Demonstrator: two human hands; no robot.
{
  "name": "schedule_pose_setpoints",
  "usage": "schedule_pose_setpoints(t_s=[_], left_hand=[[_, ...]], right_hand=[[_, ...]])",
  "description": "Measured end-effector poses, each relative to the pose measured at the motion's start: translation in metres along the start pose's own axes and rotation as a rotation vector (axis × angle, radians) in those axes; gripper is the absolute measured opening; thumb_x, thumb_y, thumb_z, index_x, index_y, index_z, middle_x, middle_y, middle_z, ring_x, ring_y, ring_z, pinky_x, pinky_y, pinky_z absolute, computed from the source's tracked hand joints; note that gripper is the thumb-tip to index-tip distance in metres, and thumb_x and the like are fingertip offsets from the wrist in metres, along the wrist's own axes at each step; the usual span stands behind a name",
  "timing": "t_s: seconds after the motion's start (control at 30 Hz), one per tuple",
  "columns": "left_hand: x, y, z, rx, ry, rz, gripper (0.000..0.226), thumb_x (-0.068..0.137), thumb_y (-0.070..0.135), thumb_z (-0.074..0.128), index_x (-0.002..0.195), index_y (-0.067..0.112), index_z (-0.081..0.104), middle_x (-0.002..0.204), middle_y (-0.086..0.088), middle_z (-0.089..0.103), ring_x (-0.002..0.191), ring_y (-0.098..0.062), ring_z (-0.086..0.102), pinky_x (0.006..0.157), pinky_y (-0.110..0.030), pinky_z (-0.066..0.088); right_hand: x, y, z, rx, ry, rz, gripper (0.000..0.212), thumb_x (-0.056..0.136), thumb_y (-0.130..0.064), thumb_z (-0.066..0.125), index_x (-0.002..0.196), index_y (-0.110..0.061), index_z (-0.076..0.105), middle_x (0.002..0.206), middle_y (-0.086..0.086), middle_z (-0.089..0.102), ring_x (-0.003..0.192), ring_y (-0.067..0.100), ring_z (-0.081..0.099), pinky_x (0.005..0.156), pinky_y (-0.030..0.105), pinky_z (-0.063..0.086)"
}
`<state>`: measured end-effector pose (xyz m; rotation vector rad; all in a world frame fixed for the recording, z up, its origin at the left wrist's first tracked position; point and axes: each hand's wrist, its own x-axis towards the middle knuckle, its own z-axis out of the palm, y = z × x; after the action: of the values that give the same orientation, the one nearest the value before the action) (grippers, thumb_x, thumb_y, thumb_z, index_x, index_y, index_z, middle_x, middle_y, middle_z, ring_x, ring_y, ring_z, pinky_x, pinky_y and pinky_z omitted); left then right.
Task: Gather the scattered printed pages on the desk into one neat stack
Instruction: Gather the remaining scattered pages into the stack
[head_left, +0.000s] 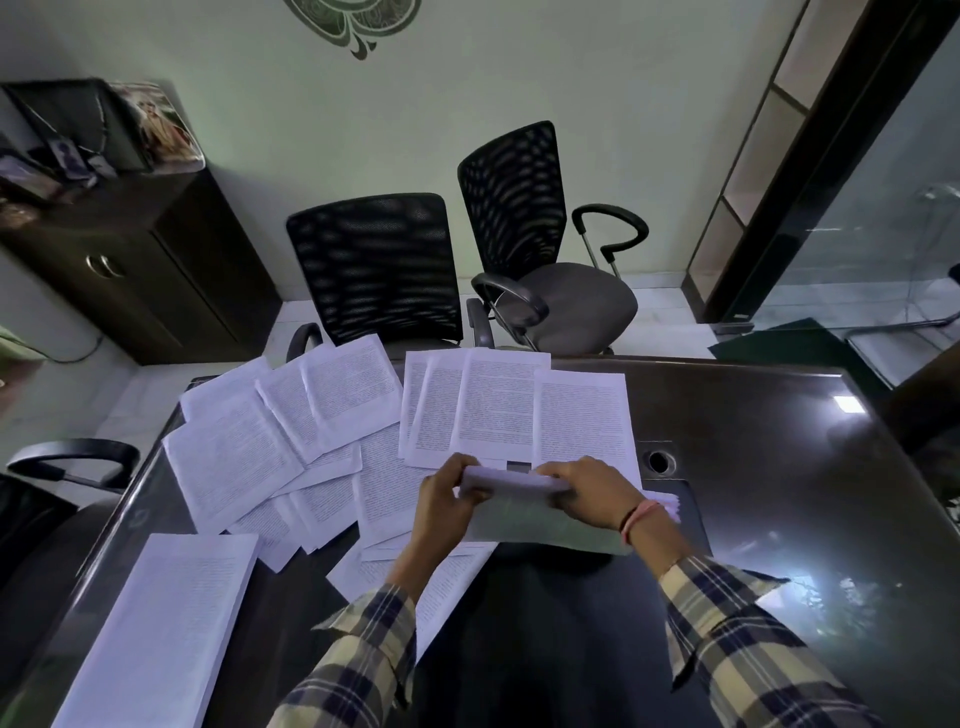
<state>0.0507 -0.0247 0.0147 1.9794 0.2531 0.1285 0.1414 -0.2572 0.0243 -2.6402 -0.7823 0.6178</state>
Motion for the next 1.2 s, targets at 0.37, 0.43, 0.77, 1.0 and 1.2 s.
schedule_pose_setpoints(t_s=[0.37,0.43,0.77,1.0,1.2], left_hand=[[0.011,-0.005,-0.041,-0.219,-0.108,-0.231,0.064,0.076,0.032,0.092,0.132,0.03,0.063,0.124,0.011,0.071,0.119,-0.005,0.063,0.096,-0.026,0.051],[0.005,-0.001,-0.019,-0.254,-0.151,-0.238,0.046,0.079,0.018,0.09,0.121,0.022,0.07,0.115,0.007,0.077,0.114,-0.014,0.069,0.089,-0.022,0.054],[-0.01,0.01,0.023,-0.402,-0.022,-0.208,0.022,0.087,0.027,0.084,0.105,0.015,0.078,0.101,-0.008,0.079,0.099,-0.027,0.074,0.087,-0.04,0.06],[0.007,0.043,0.035,-0.42,0.169,-0.15,0.043,0.096,0.042,0.072,0.065,0.017,0.054,0.064,0.006,0.047,0.066,-0.009,0.045,0.062,-0.021,0.04],[0.001,0.002,0.037,-0.115,-0.09,-0.254,0.031,0.091,0.033,0.074,0.121,0.027,0.069,0.11,0.009,0.075,0.105,-0.012,0.071,0.089,-0.034,0.059]], right_hand=[[-0.032,0.016,-0.004,1.143,0.392,0.065,0.013,0.09,-0.011,0.075,0.099,-0.002,0.077,0.097,0.009,0.079,0.089,0.021,0.074,0.079,0.033,0.058],[-0.036,0.014,0.009,1.233,0.405,0.076,0.019,0.092,-0.006,0.071,0.11,-0.002,0.076,0.107,0.014,0.078,0.099,0.026,0.075,0.084,0.033,0.06],[-0.055,0.016,0.03,1.213,0.438,0.199,0.02,0.076,-0.012,0.088,0.093,-0.021,0.082,0.095,0.007,0.08,0.092,0.019,0.076,0.084,0.043,0.061],[-0.048,0.002,0.004,1.249,0.554,0.065,0.011,0.09,-0.017,0.077,0.098,-0.012,0.082,0.098,0.005,0.079,0.091,0.012,0.072,0.079,0.022,0.056],[-0.044,0.037,0.043,0.995,0.353,0.203,0.018,0.087,-0.018,0.079,0.103,-0.026,0.075,0.1,0.0,0.078,0.102,0.018,0.073,0.085,0.035,0.059]])
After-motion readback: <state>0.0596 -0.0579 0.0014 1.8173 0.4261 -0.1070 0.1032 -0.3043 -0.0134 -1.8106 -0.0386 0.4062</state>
